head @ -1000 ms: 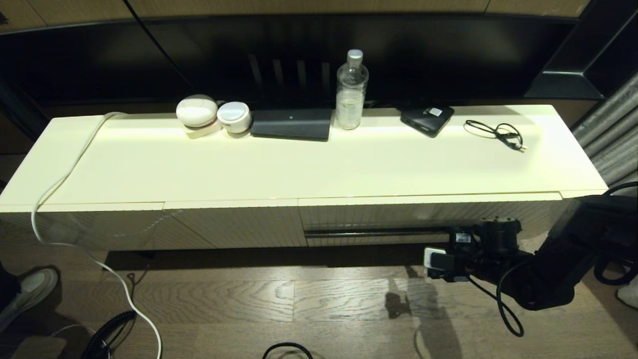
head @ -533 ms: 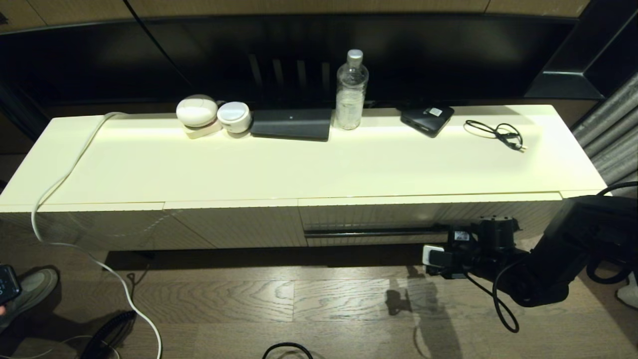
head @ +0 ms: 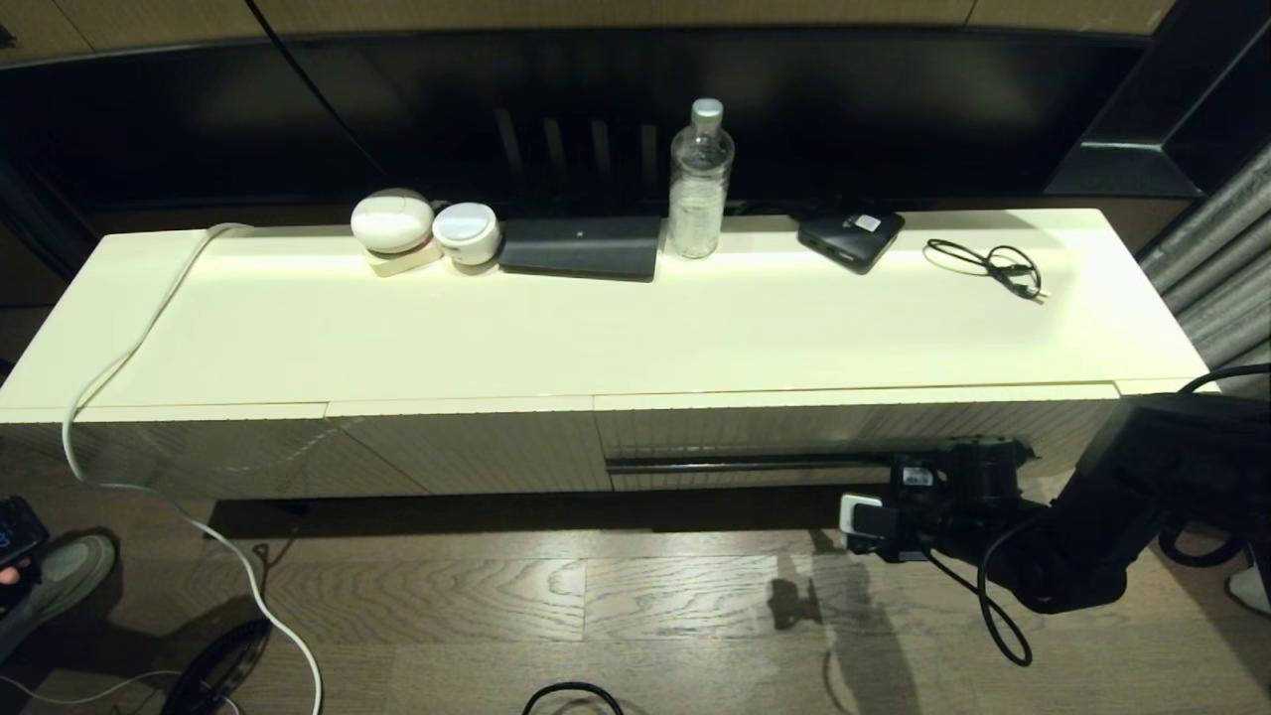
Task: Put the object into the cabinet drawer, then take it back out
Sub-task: Open the drawer
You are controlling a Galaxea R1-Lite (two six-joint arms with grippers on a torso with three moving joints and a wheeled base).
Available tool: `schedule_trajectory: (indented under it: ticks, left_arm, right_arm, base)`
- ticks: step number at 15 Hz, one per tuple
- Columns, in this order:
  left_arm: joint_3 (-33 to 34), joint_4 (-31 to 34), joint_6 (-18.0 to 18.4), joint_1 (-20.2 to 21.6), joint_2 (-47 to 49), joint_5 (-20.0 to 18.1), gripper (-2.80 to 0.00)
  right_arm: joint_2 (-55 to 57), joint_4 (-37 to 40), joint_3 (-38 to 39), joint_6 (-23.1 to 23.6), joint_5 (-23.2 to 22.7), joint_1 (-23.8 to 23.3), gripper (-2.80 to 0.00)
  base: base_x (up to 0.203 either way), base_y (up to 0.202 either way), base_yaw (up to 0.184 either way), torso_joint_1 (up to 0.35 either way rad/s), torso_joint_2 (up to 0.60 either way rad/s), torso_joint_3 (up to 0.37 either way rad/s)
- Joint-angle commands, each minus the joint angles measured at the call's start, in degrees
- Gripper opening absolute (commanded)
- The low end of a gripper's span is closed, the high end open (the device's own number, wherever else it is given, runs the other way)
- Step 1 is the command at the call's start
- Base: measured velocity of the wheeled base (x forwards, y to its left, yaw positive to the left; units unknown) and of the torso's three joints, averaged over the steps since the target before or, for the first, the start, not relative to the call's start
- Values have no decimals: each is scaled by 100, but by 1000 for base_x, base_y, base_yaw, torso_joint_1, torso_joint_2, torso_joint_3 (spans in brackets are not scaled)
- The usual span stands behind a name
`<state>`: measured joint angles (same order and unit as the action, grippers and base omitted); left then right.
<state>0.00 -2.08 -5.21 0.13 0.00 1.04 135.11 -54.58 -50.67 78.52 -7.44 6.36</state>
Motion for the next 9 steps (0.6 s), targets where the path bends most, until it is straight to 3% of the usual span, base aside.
schedule_trajectory:
  ticks: [1, 9]
  left_arm:
    - [0, -2, -7, 4, -9, 2, -280]
    - [0, -2, -7, 4, -9, 2, -280]
  right_arm:
    - [109, -1, -115, 41, 31, -3, 0]
    - [1, 47, 305, -74, 16, -34, 0]
  base:
    - [0, 0, 0, 0, 0, 0]
    - [0, 0, 0, 0, 0, 0]
